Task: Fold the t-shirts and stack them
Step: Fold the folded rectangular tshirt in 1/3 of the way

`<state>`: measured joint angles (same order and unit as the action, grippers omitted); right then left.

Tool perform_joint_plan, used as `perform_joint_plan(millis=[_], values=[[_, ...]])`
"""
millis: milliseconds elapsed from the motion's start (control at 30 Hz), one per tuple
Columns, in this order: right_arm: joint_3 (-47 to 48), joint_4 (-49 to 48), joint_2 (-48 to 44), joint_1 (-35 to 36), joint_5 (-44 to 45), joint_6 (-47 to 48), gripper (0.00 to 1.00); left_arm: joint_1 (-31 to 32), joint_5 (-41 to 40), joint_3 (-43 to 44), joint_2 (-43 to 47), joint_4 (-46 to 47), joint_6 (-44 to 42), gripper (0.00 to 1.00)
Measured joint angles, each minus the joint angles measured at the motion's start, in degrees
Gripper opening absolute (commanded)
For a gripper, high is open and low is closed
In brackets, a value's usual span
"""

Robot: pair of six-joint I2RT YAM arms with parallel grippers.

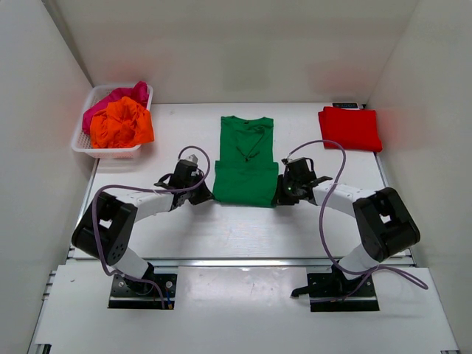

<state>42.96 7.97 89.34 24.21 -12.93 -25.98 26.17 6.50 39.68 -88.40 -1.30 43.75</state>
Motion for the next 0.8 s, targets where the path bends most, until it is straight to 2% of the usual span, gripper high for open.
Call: perform_joint_plan(millis=[300, 567, 800], values=[[-0.3, 2.2, -1.3, -1.4, -3.5, 3.5, 0.0, -0.4, 3.5, 0.1, -0.1, -2.9, -3.1, 0.0], [0.0, 8.6, -4.7, -0.9, -7.7, 7.7, 0.0, 1.2, 8.4, 2.4, 0.1, -12.2, -7.9, 0.0], [-0.1, 15.3, -10.1, 0.8, -11.6, 9.5, 0.0, 3.1, 10.6, 0.8, 6.6, -18.0, -7.7, 0.0]])
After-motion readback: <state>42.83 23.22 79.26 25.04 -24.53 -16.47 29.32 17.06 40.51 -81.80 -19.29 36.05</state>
